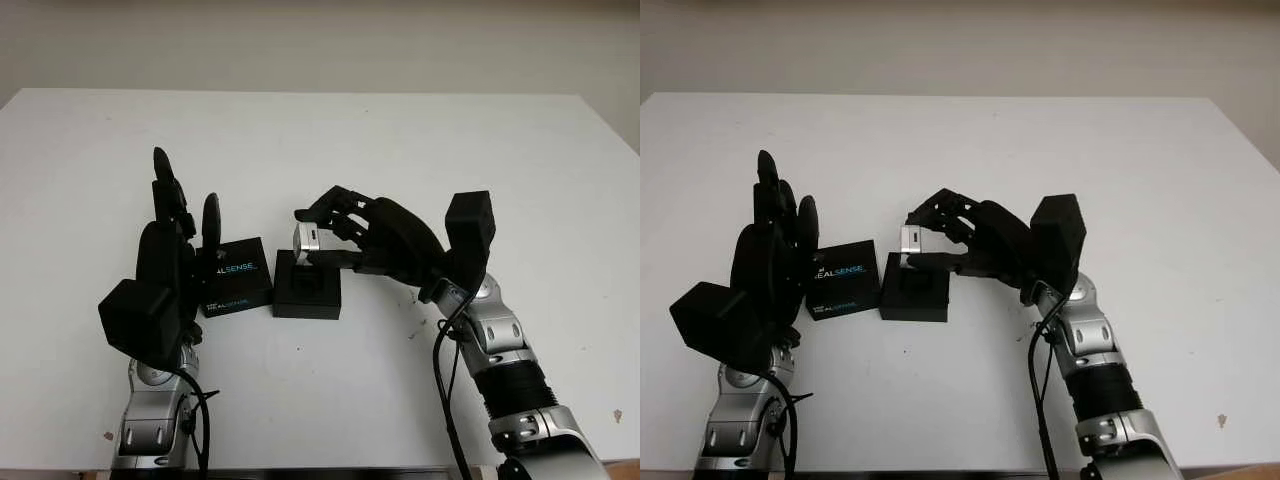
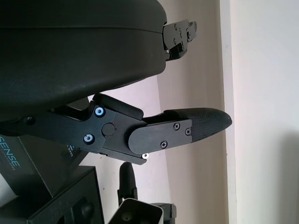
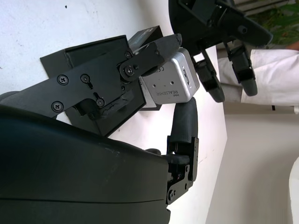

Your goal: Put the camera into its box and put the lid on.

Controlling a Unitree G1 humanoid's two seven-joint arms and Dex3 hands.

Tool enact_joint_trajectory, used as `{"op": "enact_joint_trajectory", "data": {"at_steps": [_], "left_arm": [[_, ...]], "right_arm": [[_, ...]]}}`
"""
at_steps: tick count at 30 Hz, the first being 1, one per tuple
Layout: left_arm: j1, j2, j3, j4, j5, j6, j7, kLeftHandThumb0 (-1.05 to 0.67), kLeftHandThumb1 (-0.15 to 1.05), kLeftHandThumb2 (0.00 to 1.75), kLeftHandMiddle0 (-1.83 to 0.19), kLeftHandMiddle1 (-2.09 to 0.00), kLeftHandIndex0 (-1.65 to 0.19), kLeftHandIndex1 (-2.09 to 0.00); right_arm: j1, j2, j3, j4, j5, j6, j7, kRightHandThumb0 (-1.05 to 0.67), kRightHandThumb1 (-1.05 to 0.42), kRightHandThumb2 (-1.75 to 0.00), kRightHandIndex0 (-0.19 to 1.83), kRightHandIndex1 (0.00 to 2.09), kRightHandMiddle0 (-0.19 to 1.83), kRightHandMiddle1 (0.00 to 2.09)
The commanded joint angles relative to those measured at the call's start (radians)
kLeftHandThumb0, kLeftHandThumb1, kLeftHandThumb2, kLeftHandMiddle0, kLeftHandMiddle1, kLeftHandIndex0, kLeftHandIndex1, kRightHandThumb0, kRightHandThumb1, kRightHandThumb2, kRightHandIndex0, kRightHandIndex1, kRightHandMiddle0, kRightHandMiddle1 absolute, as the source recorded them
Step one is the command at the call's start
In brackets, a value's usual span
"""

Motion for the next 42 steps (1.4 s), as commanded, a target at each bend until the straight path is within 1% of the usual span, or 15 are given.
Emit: {"op": "enact_joint_trajectory", "data": {"at_steps": [1,7,17,30,35,39,42], "left_arm": [[0.012,0.004,0.0,-0.017,0.002,-0.007,-0.002,-0.71,1.05,0.56,0.19,0.0,0.19,0.0],[0.01,0.002,0.002,-0.014,-0.001,-0.004,-0.001,-0.72,1.05,0.56,0.19,0.0,0.19,0.0],[0.009,0.005,0.001,-0.01,-0.001,-0.009,-0.005,-0.72,1.05,0.56,0.19,0.0,0.19,0.0],[0.004,-0.002,-0.002,-0.006,0.003,-0.013,0.004,-0.71,1.05,0.56,0.19,0.0,0.19,0.0],[0.004,-0.003,-0.004,-0.006,0.005,-0.01,0.004,-0.71,1.05,0.57,0.19,0.0,0.19,0.0],[-0.001,-0.003,-0.003,0.002,0.005,-0.015,0.007,-0.71,1.05,0.57,0.19,0.0,0.19,0.0],[-0.004,-0.004,-0.004,0.001,0.007,-0.01,0.01,-0.72,1.05,0.57,0.19,0.0,0.19,0.0]], "right_arm": [[0.01,0.012,0.01,-0.007,-0.017,-0.025,-0.011,-0.39,-0.99,-0.06,-0.02,0.53,0.28,1.76],[0.027,0.027,0.028,0.005,-0.062,-0.049,-0.045,-0.36,-1.0,-0.06,0.01,0.5,0.26,1.83],[0.035,0.047,0.04,0.059,-0.106,-0.103,-0.073,-0.35,-1.0,-0.05,0.04,0.49,0.22,1.81],[0.028,0.075,0.043,0.085,-0.111,-0.081,-0.075,-0.41,-1.01,-0.06,0.02,0.47,0.24,1.84],[0.028,0.077,0.04,0.088,-0.111,-0.076,-0.074,-0.4,-1.01,-0.06,0.02,0.46,0.23,1.84],[0.027,0.081,0.032,0.065,-0.092,-0.041,-0.069,-0.41,-1.01,-0.05,0.03,0.46,0.23,1.84],[0.029,0.082,0.035,0.052,-0.091,-0.039,-0.068,-0.42,-1.01,-0.05,0.03,0.46,0.23,1.83]]}}
